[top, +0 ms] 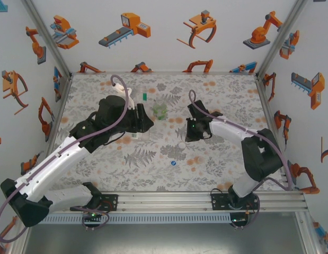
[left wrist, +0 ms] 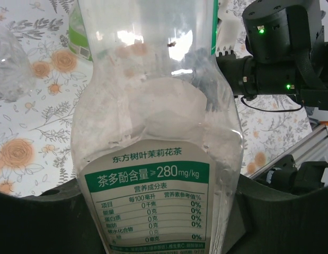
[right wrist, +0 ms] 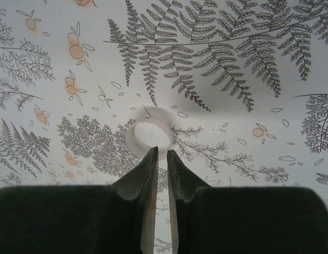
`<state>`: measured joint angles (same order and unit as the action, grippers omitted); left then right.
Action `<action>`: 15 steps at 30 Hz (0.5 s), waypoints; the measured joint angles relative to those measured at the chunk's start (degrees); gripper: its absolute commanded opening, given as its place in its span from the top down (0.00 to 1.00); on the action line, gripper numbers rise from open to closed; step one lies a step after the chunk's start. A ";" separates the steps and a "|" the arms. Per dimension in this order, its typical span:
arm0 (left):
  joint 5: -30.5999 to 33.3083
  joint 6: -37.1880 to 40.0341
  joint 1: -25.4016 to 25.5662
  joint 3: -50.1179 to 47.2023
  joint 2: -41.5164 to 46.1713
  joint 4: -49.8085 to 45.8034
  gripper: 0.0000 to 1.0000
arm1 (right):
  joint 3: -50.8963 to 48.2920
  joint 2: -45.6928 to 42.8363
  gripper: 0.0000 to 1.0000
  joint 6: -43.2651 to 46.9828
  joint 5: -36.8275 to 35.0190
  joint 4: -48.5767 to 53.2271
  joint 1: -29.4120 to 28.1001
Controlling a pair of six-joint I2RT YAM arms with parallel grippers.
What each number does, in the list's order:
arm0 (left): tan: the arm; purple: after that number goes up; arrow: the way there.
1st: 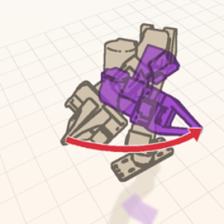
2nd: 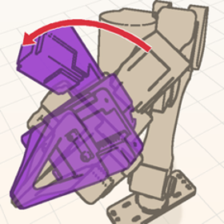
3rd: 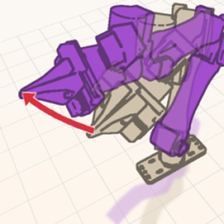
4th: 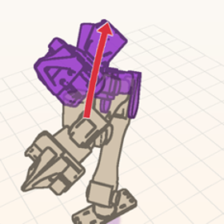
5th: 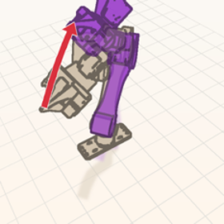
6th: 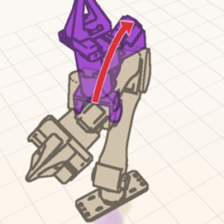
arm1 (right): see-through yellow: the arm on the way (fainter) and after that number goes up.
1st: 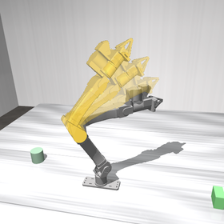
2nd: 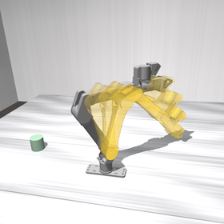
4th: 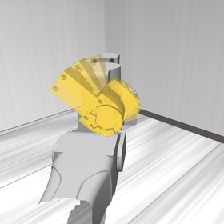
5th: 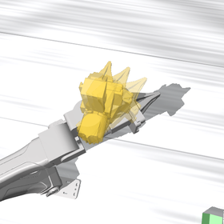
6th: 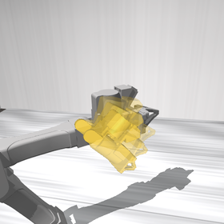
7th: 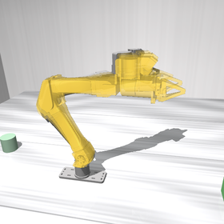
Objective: Screw on the bottle caps
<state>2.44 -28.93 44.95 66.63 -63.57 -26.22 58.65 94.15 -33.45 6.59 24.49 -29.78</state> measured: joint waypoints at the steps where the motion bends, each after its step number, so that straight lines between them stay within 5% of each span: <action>1: 0.11 0.33 -0.02 0.00 0.00 0.09 1.00 | 0.00 0.20 0.85 0.11 0.00 0.00 0.00; 15: 1.29 1.42 -0.37 0.00 0.37 0.98 1.00 | -0.13 2.21 0.90 0.13 0.92 -1.73 0.00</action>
<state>3.73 -27.51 44.58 66.63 -63.20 -25.23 58.52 96.36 -33.32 7.51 22.76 -29.78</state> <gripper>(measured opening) 0.527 0.105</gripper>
